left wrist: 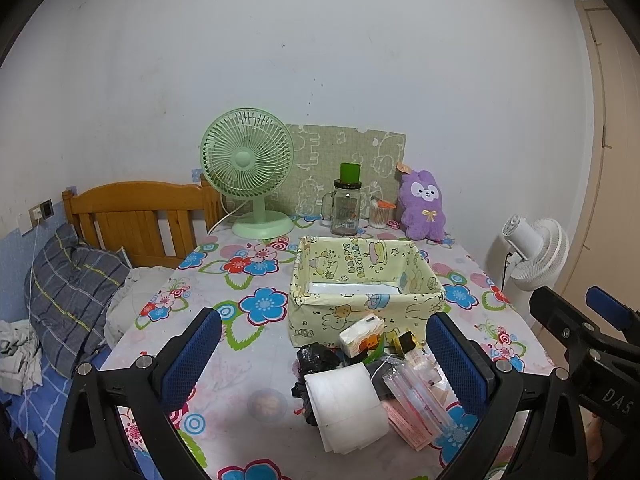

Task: Organize soft objects

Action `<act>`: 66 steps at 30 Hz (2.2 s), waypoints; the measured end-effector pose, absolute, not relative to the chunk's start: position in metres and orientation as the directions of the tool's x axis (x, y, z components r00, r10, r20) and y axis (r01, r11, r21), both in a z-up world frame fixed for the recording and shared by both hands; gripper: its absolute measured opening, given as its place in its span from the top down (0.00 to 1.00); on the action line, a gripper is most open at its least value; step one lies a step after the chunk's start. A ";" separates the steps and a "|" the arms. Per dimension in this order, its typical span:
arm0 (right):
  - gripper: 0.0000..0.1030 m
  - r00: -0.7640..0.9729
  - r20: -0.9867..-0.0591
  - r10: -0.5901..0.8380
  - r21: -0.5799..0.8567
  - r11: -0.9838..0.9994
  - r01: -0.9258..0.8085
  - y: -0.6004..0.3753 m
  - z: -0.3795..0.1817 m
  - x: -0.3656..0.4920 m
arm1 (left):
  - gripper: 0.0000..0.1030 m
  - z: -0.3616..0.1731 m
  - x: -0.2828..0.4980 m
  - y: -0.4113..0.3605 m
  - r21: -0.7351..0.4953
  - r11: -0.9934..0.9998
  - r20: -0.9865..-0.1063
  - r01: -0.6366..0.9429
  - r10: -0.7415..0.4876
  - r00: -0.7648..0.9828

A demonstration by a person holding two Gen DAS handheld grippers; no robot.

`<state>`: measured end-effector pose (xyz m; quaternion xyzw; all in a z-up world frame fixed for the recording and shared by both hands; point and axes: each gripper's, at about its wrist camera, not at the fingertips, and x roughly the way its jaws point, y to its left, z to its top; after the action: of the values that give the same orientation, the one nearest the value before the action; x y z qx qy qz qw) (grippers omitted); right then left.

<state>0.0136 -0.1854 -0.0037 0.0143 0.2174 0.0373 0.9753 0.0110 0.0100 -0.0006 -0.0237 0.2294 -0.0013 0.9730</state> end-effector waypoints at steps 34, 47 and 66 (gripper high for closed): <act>0.05 0.888 -0.449 0.098 0.038 0.995 -0.091 -0.176 -0.017 0.025 | 0.06 -0.028 0.022 0.003 -0.025 1.000 -0.496 0.004 -0.016 0.868; 0.13 0.859 -0.497 0.124 0.052 0.992 -0.114 -0.166 -0.044 0.039 | 0.11 -0.052 0.029 -0.003 -0.019 0.999 -0.523 0.025 -0.032 0.852; 0.16 0.805 -0.575 0.145 0.033 0.988 -0.154 -0.152 -0.090 0.050 | 0.18 -0.102 0.037 0.004 -0.060 0.998 -0.605 0.020 -0.052 0.794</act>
<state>0.0501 -0.1522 -0.0900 -0.0075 0.3022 0.0786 0.9500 0.0366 0.0036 -0.1017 -0.0253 0.3202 -0.0190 0.9468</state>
